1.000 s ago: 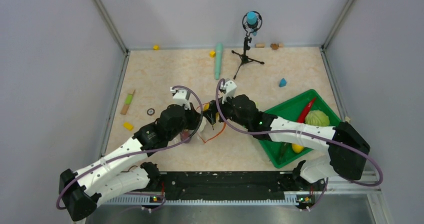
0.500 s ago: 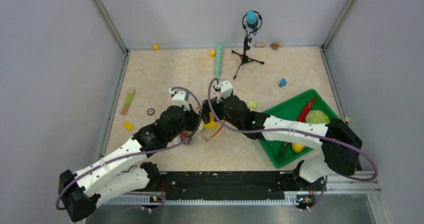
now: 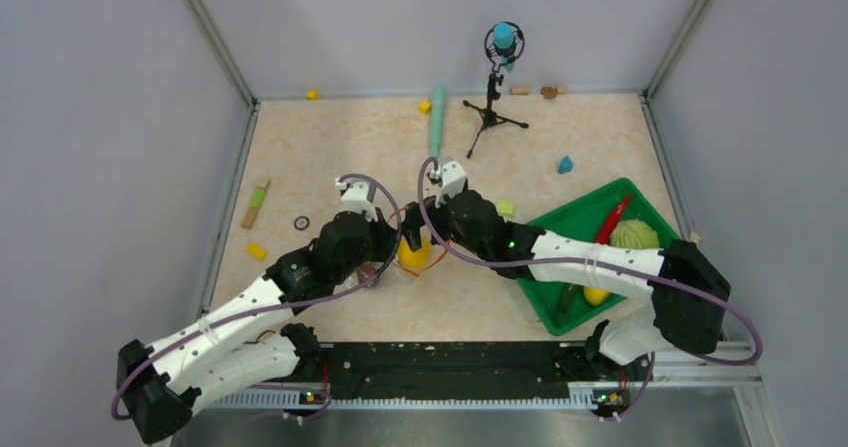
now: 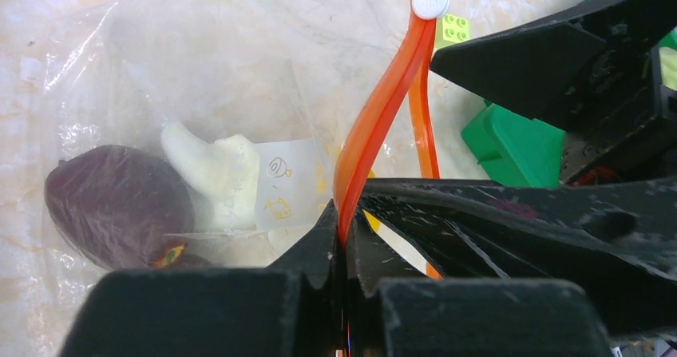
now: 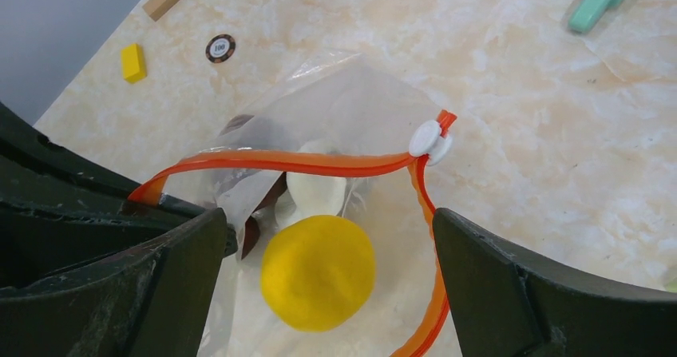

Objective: Place the food in the zip-top bag and seal the zipper
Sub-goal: Place the fake fruit in the zipper food storage bag, then adjust the zipper food storage bag at the center of the board, then pick up the fake vegetable from the bin, then place the fake vegetable in the zipper food storage bag, then pick up the fake fruit from the bin.

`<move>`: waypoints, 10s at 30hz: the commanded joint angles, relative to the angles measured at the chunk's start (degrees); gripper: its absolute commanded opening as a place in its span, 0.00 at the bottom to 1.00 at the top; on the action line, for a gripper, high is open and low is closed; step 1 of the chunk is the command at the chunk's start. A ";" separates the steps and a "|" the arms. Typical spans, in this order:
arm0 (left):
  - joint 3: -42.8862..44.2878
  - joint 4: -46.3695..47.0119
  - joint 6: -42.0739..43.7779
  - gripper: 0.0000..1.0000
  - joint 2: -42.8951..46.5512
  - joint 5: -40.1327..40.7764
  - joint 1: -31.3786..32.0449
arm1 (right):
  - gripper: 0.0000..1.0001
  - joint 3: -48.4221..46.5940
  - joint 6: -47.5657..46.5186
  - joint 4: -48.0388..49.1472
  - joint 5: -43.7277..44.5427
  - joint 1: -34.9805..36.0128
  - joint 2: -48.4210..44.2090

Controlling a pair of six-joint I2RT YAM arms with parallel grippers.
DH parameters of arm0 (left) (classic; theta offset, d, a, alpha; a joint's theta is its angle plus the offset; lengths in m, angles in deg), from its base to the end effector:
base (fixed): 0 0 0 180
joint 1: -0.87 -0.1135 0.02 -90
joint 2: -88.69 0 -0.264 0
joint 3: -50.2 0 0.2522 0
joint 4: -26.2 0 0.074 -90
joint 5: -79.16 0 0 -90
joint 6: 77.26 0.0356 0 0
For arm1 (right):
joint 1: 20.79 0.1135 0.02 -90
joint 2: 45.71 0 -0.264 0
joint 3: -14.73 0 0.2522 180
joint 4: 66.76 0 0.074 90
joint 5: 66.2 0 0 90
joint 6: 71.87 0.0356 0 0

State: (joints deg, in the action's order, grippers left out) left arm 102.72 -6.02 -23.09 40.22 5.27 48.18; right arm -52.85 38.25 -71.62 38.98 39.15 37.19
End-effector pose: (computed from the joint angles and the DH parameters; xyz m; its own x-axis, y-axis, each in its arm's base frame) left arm 0.1374 -0.1344 0.2779 -0.5758 -0.2052 -0.7914 0.2507 0.8770 -0.4098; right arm 0.1745 0.2829 0.2715 -0.4072 -0.0409 -0.9124 -0.6093 0.7564 0.2381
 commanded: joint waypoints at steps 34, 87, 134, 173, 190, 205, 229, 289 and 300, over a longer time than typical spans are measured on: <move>0.28 3.92 -0.93 0.00 3.05 0.43 0.14 | 0.04 10.49 15.87 0.99 1.33 -1.53 -3.88; 0.80 2.20 -1.58 0.00 6.99 -1.68 0.15 | 0.91 3.70 8.44 -29.68 12.03 -3.95 -38.98; 1.14 1.86 -1.43 0.00 4.61 -0.22 0.10 | 0.69 18.57 22.83 -39.86 10.44 -36.95 -11.12; 0.61 4.17 -0.20 0.00 6.23 -6.38 0.17 | 0.08 13.66 13.11 -42.34 10.47 -36.93 -34.65; 0.51 4.80 0.13 0.00 5.62 -7.58 0.15 | 0.07 0.43 4.08 -1.20 -30.61 -17.97 -28.64; 0.54 4.75 0.24 0.00 5.44 -7.45 0.15 | 0.10 -4.54 3.13 9.95 -24.20 -10.90 -14.32; 0.40 4.45 0.36 0.00 5.95 -6.27 0.11 | 0.99 2.98 5.56 2.40 -19.15 -10.93 -19.37; 1.07 4.66 -0.09 0.00 2.98 -7.25 0.15 | 0.99 19.44 39.70 -60.71 23.36 -35.86 -24.80; 1.59 4.31 -0.11 0.00 2.26 -7.24 0.15 | 0.99 23.68 31.12 -48.53 9.31 -35.86 -29.55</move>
State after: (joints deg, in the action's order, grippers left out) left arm 103.49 -3.85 -23.31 42.30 -1.68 48.18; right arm -29.11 72.98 -125.63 53.34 3.76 10.24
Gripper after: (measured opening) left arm 0.013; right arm 0.988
